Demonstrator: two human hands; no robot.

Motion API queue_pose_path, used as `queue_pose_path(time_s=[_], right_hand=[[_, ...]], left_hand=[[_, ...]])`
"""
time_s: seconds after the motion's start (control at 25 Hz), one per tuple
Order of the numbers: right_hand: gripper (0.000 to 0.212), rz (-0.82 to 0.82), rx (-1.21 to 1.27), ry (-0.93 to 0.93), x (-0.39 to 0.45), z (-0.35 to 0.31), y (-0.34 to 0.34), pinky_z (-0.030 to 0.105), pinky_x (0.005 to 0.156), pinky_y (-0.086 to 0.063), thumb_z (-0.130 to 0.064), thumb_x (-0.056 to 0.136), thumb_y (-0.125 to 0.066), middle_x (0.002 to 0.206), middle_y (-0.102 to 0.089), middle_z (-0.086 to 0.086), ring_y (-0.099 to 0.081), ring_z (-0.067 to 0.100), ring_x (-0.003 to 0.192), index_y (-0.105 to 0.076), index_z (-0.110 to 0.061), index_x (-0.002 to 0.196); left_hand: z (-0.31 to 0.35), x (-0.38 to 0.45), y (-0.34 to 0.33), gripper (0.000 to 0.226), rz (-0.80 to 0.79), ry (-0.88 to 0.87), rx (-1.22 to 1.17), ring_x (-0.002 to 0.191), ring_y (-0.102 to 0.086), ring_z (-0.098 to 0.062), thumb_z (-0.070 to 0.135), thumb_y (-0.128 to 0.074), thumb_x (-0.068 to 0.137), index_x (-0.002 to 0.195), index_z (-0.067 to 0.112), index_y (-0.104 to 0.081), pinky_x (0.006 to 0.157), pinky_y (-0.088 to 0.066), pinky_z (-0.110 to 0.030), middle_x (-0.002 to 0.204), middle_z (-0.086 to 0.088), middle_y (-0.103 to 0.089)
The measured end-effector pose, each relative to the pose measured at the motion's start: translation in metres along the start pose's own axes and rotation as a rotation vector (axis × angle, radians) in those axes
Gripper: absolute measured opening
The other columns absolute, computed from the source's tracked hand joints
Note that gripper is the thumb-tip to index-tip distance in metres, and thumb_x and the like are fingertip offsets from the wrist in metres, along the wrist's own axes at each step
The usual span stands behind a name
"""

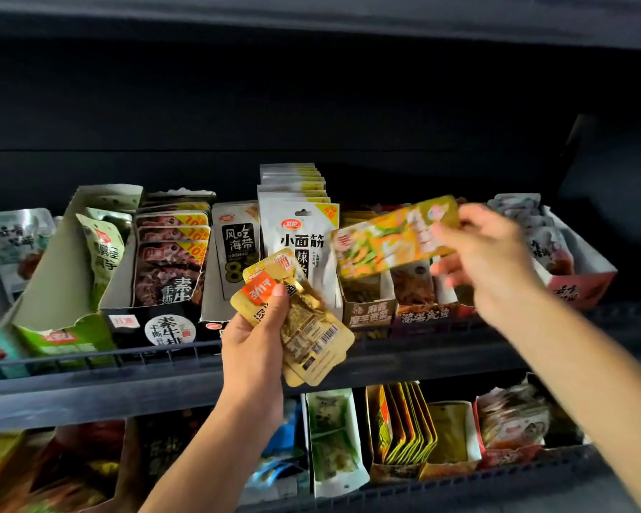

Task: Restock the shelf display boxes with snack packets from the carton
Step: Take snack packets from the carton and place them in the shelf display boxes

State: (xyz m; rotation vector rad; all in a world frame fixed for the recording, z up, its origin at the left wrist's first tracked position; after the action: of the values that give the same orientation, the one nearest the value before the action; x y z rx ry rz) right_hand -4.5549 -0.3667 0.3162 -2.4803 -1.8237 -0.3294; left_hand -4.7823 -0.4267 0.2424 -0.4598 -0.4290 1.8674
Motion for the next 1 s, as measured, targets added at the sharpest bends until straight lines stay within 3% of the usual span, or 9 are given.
queue_pose_path(time_s=[0.2,0.36,0.48,0.52,0.6,0.68,0.8,0.88,1.0], right_hand=[[0.013,-0.051,-0.375,0.356,0.036,-0.023,-0.018,0.024,0.042,-0.047,-0.012,0.093,-0.064,0.081,-0.069,-0.007,-0.061,0.002,0.051,-0.067,-0.023,0.100],[0.027,-0.225,-0.728,0.497,0.025,-0.012,-0.064,0.032,0.074,-0.056,-0.017,0.092,-0.064,0.113,-0.068,-0.005,-0.068,0.013,0.087,-0.063,-0.026,0.118],[0.017,-0.103,-0.658,0.736,-0.012,-0.001,-0.069,0.021,0.062,-0.048,-0.024,0.094,-0.062,0.109,-0.060,-0.004,-0.061,0.012,0.076,-0.058,-0.017,0.110],[0.017,-0.211,-0.595,0.772,-0.031,0.000,-0.071,0.017,0.059,-0.045,-0.030,0.095,-0.062,0.104,-0.061,-0.005,-0.060,0.010,0.075,-0.058,-0.017,0.106],[0.041,-0.571,-0.582,0.662,-0.068,0.003,-0.079,0.020,0.074,-0.050,-0.049,0.092,-0.061,0.116,-0.061,-0.011,-0.061,0.005,0.095,-0.056,-0.023,0.123],[0.065,-0.675,-0.689,0.564,-0.085,0.009,-0.079,0.020,0.090,-0.045,-0.055,0.088,-0.063,0.132,-0.054,-0.016,-0.055,0.004,0.112,-0.043,-0.028,0.143],[0.037,-0.578,-0.608,0.524,-0.084,0.010,-0.070,0.019,0.065,-0.049,-0.033,0.096,-0.058,0.099,-0.069,-0.008,-0.062,0.004,0.078,-0.052,-0.019,0.130],[0.020,-0.479,-0.310,0.302,-0.076,0.013,-0.065,0.027,0.050,-0.042,-0.024,0.101,-0.045,0.072,-0.058,-0.006,-0.051,0.008,0.056,-0.057,-0.011,0.109],[0.026,-0.269,0.178,-0.113,-0.060,0.028,-0.055,0.041,0.087,-0.055,-0.022,0.102,-0.046,0.108,-0.067,-0.004,-0.065,0.013,0.100,-0.059,-0.018,0.125]], left_hand=[[0.006,-0.003,0.000,0.031,-0.049,0.006,0.037,0.089,-0.073,-0.036,0.033,-0.070,0.080,0.100,0.009,-0.072,0.082,-0.057,-0.058,0.100,-0.018,-0.075],[0.004,-0.004,-0.004,0.027,-0.049,-0.004,0.067,0.083,-0.074,-0.033,0.036,-0.071,0.075,0.087,0.012,-0.074,0.082,-0.058,-0.055,0.097,-0.018,-0.076],[0.010,-0.001,-0.001,0.020,-0.030,-0.058,0.090,0.076,-0.074,-0.027,0.036,-0.069,0.080,0.077,0.016,-0.073,0.079,-0.060,-0.049,0.092,-0.016,-0.076],[0.012,0.000,0.001,0.021,-0.029,-0.093,0.109,0.076,-0.073,-0.028,0.035,-0.069,0.081,0.075,0.015,-0.073,0.078,-0.059,-0.048,0.089,-0.015,-0.076],[0.013,-0.001,0.001,0.026,-0.045,-0.141,0.173,0.074,-0.068,-0.031,0.036,-0.068,0.085,0.074,0.013,-0.073,0.073,-0.057,-0.047,0.082,-0.015,-0.074],[0.011,-0.003,0.001,0.034,-0.110,-0.133,0.212,0.077,-0.066,-0.032,0.041,-0.061,0.090,0.078,0.012,-0.074,0.070,-0.054,-0.041,0.084,-0.014,-0.072],[0.010,-0.007,-0.001,0.036,-0.321,-0.067,0.192,0.090,-0.068,-0.025,0.014,-0.041,0.098,0.097,0.018,-0.078,0.074,-0.057,-0.038,0.099,-0.011,-0.074],[0.012,-0.011,-0.003,0.049,-0.413,-0.070,0.243,0.089,-0.070,-0.020,-0.006,-0.040,0.086,0.119,0.017,-0.069,0.070,-0.057,-0.032,0.105,-0.010,-0.074],[0.017,-0.011,-0.005,0.046,-0.393,-0.130,0.247,0.100,-0.072,-0.023,-0.010,-0.052,0.087,0.122,0.016,-0.066,0.077,-0.060,-0.036,0.110,-0.007,-0.075]])
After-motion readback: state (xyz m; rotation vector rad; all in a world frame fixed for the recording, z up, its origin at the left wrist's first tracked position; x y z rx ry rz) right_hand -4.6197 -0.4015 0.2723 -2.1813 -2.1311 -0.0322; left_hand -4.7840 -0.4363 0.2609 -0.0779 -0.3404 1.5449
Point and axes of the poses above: each hand's wrist, its own x-axis towards the middle knuckle, its own y-axis out of the back of the hand, z = x × y, the point moved 2 cm from there along x, towards the middle knuckle
